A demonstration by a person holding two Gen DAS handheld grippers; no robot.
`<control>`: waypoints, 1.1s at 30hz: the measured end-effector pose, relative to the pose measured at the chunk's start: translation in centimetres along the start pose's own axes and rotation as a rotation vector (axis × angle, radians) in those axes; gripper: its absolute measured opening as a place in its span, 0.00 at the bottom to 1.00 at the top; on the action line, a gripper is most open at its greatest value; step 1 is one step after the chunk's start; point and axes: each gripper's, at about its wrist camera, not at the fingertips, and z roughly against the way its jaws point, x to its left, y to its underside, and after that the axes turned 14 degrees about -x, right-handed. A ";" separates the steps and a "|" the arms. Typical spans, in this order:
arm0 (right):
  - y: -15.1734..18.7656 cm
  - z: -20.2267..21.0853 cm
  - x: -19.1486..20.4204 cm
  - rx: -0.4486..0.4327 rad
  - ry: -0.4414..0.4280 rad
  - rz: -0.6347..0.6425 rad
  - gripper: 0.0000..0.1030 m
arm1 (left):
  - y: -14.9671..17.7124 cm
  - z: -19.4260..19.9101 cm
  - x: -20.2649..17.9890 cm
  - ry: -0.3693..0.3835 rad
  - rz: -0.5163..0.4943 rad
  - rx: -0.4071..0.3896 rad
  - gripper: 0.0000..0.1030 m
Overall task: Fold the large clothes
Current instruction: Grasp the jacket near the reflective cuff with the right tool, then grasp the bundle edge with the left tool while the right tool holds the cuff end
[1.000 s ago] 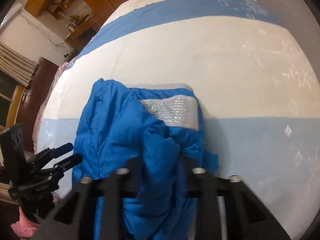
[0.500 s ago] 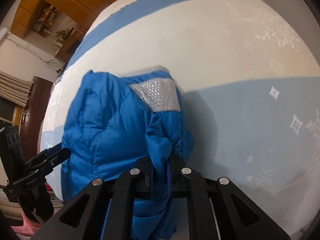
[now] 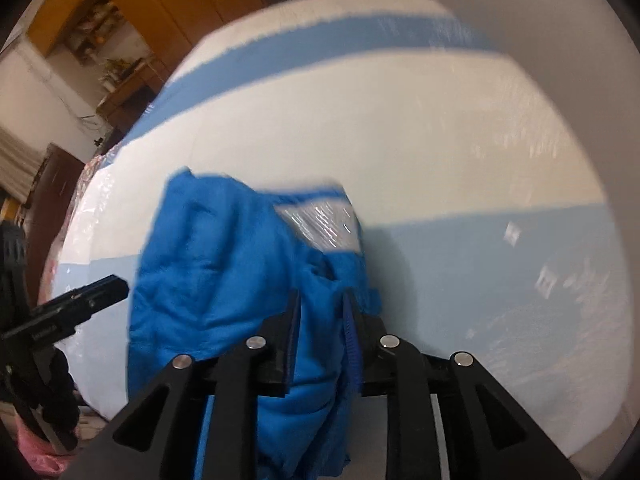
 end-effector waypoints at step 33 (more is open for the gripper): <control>3.4 -7.7 -0.3 0.034 -0.039 0.008 0.14 | 3.0 -6.3 -1.7 -0.021 -0.089 0.085 0.32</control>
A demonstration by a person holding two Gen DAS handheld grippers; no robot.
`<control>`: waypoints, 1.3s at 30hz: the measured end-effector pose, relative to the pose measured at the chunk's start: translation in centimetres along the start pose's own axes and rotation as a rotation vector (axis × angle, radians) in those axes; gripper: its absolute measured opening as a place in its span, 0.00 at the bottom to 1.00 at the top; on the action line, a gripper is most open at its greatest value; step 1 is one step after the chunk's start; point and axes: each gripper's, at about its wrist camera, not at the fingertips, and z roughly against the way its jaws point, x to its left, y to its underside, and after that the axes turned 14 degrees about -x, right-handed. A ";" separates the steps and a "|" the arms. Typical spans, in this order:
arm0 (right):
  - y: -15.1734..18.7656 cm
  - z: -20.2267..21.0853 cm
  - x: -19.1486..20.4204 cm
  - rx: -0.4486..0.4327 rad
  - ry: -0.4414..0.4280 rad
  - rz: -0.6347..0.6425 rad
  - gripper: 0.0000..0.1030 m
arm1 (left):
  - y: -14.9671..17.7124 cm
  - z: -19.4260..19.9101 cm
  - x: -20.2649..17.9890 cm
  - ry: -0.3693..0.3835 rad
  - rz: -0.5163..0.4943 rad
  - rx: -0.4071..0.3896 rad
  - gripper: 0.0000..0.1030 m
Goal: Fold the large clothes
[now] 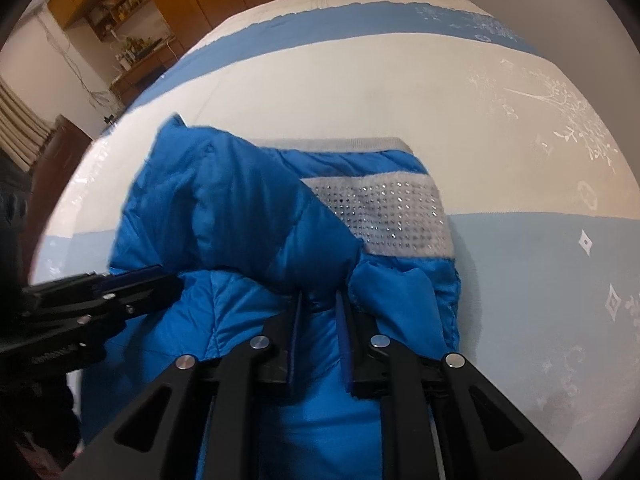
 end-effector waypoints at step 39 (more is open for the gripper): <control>0.6 4.9 -0.2 -0.007 -0.034 -0.020 0.33 | 3.2 5.4 1.7 -0.105 -0.008 -0.032 0.57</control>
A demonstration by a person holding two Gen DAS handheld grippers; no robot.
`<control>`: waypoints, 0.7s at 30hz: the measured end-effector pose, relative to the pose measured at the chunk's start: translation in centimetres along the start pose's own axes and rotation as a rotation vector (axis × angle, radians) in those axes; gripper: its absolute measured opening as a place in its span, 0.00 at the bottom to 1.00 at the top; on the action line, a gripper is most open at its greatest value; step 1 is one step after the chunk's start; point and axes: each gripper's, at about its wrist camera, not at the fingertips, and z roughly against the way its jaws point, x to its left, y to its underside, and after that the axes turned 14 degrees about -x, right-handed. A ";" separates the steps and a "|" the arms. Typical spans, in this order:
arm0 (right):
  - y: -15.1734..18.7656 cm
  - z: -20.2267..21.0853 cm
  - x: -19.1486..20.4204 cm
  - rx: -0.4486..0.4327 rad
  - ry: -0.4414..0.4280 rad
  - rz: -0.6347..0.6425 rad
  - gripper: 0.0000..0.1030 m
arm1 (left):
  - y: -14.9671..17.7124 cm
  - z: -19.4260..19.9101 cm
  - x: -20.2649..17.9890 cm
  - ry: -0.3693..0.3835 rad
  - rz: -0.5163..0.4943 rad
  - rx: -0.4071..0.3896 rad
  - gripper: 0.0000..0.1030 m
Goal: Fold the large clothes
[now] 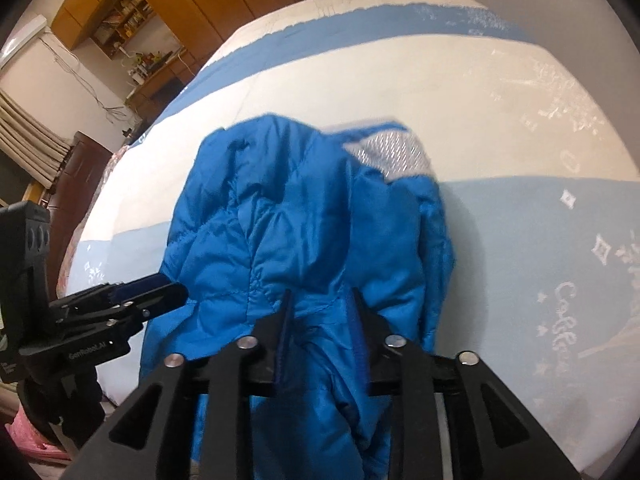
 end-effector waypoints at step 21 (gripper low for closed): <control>-1.5 -0.9 -4.4 0.048 -0.027 -0.063 0.79 | -1.0 -1.0 2.8 0.011 0.030 0.056 0.76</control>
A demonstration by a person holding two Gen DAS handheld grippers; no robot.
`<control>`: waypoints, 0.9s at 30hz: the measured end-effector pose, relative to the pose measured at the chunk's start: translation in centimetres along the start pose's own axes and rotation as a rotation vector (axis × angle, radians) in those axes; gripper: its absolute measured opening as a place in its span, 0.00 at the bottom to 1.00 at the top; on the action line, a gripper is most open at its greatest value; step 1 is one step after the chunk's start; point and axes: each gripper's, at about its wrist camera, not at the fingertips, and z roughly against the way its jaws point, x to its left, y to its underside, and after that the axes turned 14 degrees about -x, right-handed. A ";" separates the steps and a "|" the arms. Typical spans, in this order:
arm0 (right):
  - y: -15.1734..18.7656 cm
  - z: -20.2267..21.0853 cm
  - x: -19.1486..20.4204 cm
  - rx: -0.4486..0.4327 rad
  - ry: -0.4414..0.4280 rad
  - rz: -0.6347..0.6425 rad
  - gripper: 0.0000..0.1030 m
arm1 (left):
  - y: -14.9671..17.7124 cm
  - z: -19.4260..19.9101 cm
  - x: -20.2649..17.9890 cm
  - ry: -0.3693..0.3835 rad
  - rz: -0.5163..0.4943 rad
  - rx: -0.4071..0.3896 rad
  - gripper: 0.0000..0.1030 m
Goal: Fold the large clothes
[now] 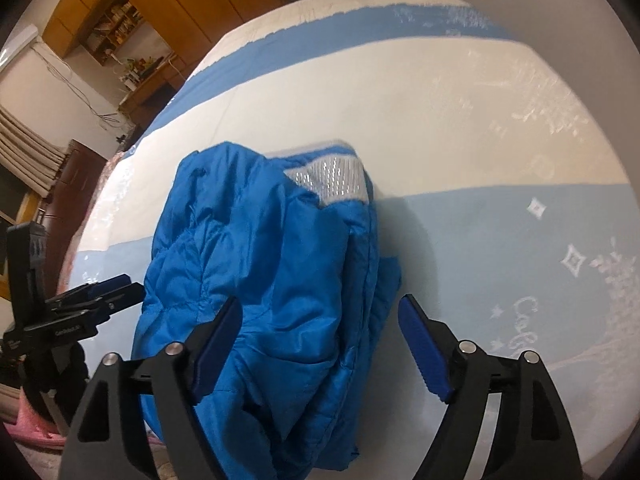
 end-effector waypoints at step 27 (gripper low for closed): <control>2.1 -7.6 -5.1 0.131 -0.296 -0.270 0.95 | 1.1 -7.4 2.8 0.292 0.183 0.086 0.94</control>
